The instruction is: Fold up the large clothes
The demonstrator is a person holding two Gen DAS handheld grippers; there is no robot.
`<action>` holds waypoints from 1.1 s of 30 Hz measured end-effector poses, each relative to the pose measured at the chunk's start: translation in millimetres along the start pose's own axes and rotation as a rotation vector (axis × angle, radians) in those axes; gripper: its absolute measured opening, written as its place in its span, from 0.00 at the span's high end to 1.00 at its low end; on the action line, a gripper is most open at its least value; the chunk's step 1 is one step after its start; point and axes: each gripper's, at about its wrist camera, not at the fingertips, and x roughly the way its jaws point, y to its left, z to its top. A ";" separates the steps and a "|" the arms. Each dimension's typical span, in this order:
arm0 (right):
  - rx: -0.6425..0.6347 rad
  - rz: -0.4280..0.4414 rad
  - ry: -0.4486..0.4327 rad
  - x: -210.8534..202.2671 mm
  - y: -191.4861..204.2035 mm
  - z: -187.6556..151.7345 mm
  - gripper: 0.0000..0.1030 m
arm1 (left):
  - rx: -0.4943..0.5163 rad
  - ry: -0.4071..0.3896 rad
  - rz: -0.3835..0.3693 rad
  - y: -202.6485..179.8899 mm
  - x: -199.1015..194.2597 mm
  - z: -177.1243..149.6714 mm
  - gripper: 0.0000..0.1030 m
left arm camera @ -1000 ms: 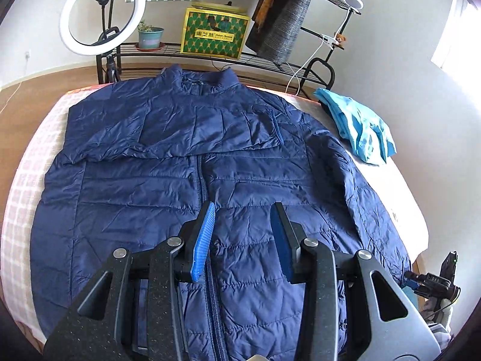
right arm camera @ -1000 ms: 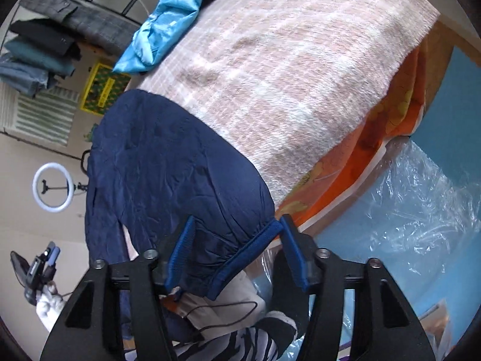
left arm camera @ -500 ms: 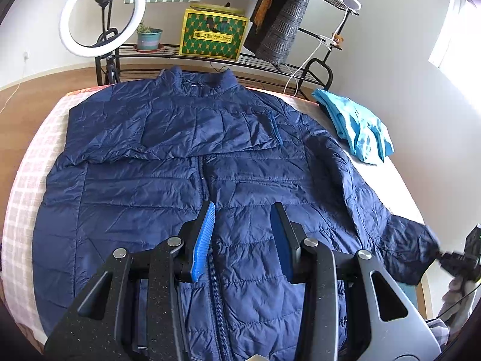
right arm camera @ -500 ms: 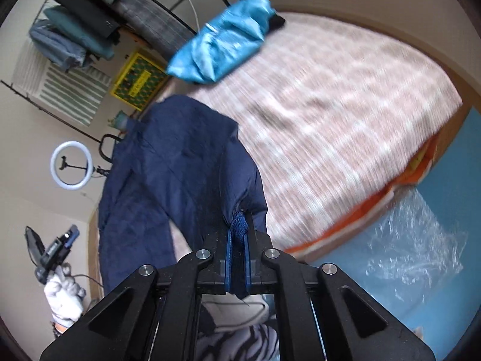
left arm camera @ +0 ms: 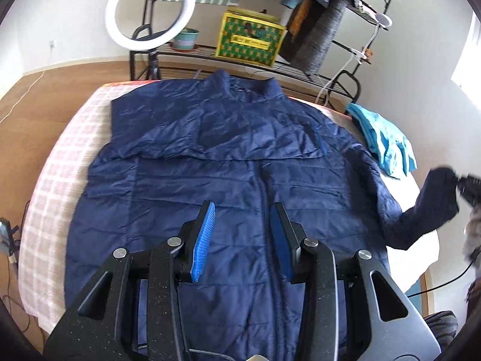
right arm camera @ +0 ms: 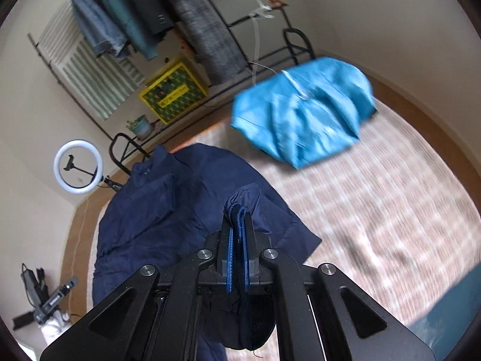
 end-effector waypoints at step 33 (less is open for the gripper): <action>-0.739 0.204 0.221 332.0 472.6 -48.3 0.96 | -0.184 -0.052 0.001 102.4 -37.3 0.0 0.62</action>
